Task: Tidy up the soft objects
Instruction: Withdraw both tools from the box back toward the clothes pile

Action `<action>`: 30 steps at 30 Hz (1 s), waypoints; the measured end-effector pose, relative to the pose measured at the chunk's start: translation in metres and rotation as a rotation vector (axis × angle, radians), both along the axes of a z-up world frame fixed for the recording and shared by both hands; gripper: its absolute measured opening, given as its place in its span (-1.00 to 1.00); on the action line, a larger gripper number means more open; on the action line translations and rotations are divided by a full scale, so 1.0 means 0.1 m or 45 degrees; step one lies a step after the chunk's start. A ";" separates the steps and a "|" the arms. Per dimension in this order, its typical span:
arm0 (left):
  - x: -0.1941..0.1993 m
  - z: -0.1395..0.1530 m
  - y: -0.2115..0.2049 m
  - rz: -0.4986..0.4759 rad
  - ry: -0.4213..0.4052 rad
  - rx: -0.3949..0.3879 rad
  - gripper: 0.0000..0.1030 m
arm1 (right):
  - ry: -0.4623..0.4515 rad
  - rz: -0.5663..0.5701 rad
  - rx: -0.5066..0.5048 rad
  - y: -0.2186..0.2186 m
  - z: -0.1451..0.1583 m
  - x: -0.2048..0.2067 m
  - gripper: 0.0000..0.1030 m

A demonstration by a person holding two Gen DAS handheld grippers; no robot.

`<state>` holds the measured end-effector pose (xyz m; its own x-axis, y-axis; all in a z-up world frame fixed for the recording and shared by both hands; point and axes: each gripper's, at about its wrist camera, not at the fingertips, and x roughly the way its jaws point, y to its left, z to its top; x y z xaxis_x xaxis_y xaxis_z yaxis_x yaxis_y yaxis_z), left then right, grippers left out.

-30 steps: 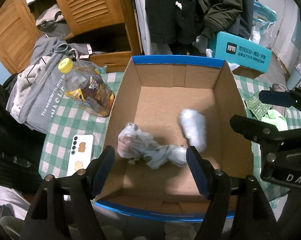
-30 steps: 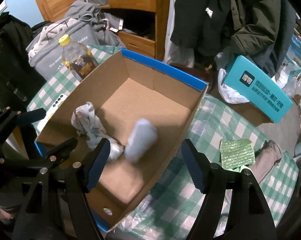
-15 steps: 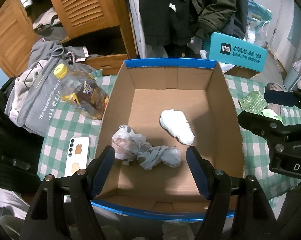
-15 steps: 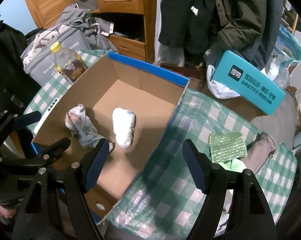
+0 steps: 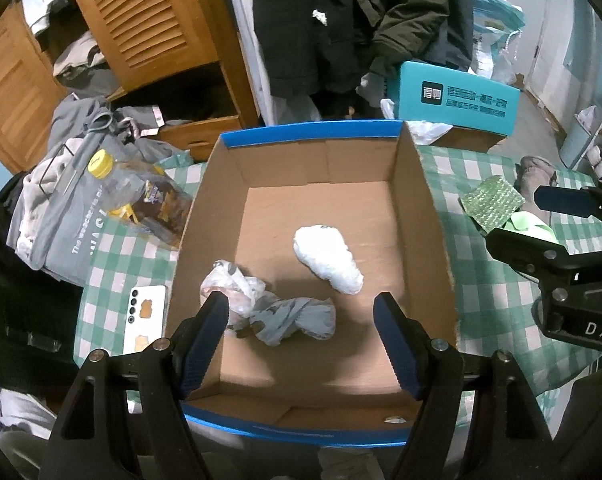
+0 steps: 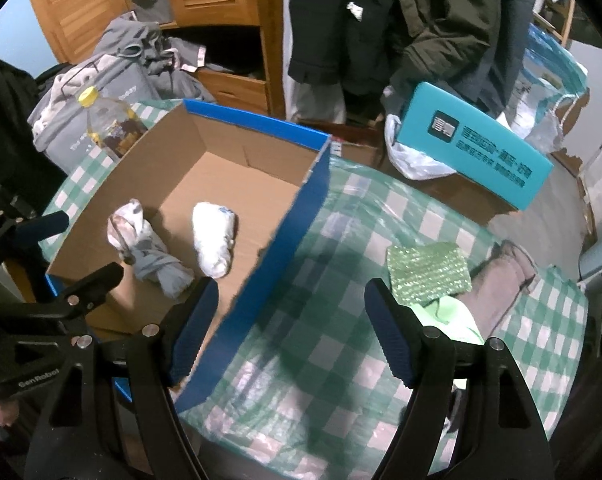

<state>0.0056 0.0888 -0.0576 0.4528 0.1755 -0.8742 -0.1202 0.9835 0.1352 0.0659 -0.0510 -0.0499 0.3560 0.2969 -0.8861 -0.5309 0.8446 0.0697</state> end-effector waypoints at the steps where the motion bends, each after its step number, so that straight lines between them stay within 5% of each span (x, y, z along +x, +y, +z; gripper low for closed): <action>1: 0.00 0.00 -0.02 -0.005 0.000 0.001 0.48 | 0.000 -0.006 -0.001 -0.03 0.00 0.00 0.48; 30: 0.13 0.00 -0.78 -0.177 0.015 0.059 0.53 | 0.008 -0.181 -0.017 -0.92 -0.08 -0.01 0.55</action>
